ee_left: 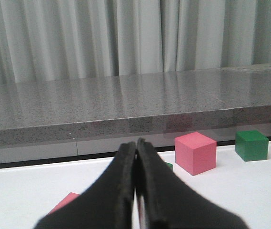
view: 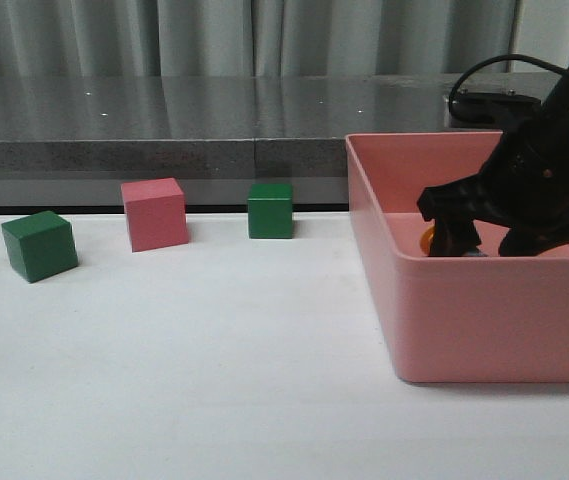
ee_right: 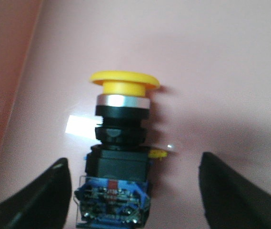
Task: Place and stand button with both arms
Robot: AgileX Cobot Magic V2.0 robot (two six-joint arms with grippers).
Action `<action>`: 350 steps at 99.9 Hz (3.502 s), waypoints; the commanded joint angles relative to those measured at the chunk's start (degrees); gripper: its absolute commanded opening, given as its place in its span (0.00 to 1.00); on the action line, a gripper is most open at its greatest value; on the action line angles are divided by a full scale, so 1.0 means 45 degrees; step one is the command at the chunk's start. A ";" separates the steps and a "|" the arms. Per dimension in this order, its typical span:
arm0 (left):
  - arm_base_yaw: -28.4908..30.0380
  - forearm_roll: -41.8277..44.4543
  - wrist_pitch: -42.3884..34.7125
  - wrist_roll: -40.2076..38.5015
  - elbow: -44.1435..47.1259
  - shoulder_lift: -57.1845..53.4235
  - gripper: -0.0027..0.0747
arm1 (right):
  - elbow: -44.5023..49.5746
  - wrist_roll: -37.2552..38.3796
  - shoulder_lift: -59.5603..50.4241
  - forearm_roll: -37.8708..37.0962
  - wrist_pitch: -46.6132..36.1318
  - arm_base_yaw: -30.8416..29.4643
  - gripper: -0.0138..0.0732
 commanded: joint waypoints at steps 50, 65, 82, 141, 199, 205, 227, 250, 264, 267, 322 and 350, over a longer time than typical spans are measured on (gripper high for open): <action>0.0006 -0.0015 -0.1004 -0.0129 0.0575 -0.0397 0.01 | -0.1896 -0.0244 -0.2710 0.0088 0.1192 0.0290 0.16; 0.0006 -0.0015 -0.1004 -0.0129 0.0575 -0.0397 0.01 | -0.3575 -0.1843 -0.3184 0.0088 0.2211 0.1468 0.16; 0.0006 -0.0015 -0.1004 -0.0129 0.0575 -0.0397 0.01 | -0.5395 -0.4214 -0.2329 0.0099 0.3601 0.3228 0.16; 0.0006 -0.0015 -0.1004 -0.0129 0.0575 -0.0397 0.01 | -0.7796 -0.9787 0.2810 0.0099 0.4106 0.6178 0.17; 0.0006 -0.0015 -0.1004 -0.0129 0.0575 -0.0397 0.01 | -0.7958 -0.9767 0.2903 0.0099 0.4311 0.6178 0.73; 0.0006 -0.0015 -0.1004 -0.0129 0.0575 -0.0397 0.01 | -0.7958 -0.9705 0.2664 0.0099 0.4505 0.6178 0.73; 0.0006 -0.0015 -0.1004 -0.0129 0.0575 -0.0397 0.01 | -0.7958 -0.7616 0.0774 0.0088 0.5051 0.5899 0.52; 0.0006 -0.0015 -0.1004 -0.0129 0.0575 -0.0397 0.01 | -0.7826 -0.5411 -0.1814 0.0088 0.5123 0.4301 0.10; 0.0006 -0.0015 -0.1004 -0.0129 0.0575 -0.0397 0.01 | -0.7021 -0.4758 -0.3589 0.0088 0.4937 0.2865 0.09; 0.0006 -0.0015 -0.1004 -0.0129 0.0575 -0.0397 0.01 | -0.6745 -0.4639 -0.3979 0.0088 0.4874 0.2542 0.09; 0.0006 -0.0015 -0.1004 -0.0129 0.0575 -0.0397 0.01 | 0.3802 -0.3299 -1.2855 0.0088 -0.0575 -0.1109 0.09; 0.0006 -0.0015 -0.1004 -0.0129 0.0575 -0.0397 0.01 | 0.7801 -0.3299 -1.7277 0.0088 -0.2037 -0.1109 0.09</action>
